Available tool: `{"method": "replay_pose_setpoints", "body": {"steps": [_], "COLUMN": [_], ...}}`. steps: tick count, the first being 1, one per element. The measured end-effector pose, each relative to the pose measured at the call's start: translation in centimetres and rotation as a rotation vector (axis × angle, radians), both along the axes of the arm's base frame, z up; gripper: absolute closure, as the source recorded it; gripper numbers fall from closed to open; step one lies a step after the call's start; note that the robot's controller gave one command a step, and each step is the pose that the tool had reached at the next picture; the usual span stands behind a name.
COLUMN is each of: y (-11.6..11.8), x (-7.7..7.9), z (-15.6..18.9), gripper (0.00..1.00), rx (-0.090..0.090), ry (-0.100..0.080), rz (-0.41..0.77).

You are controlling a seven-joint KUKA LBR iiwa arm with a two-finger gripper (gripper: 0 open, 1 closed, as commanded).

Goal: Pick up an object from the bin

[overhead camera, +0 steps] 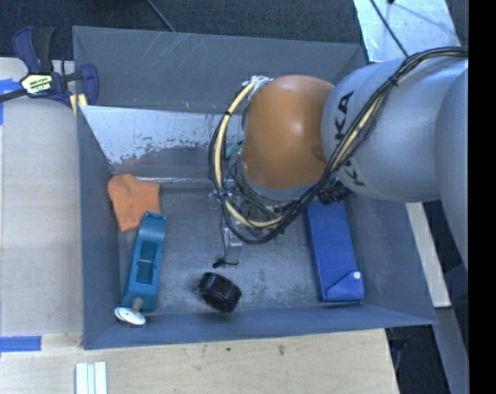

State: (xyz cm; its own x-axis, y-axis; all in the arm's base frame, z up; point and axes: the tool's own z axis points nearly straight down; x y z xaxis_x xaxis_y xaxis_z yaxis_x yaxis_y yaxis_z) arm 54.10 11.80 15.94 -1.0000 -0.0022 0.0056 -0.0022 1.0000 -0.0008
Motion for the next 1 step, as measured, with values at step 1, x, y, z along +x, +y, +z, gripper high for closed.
{"method": "replay_pose_setpoints", "body": {"steps": [1], "y": [-0.02], "x": [0.18], "z": [0.47], "gripper": [0.00], "rx": [0.002], "ry": [-0.008], "rz": [-0.002]}}
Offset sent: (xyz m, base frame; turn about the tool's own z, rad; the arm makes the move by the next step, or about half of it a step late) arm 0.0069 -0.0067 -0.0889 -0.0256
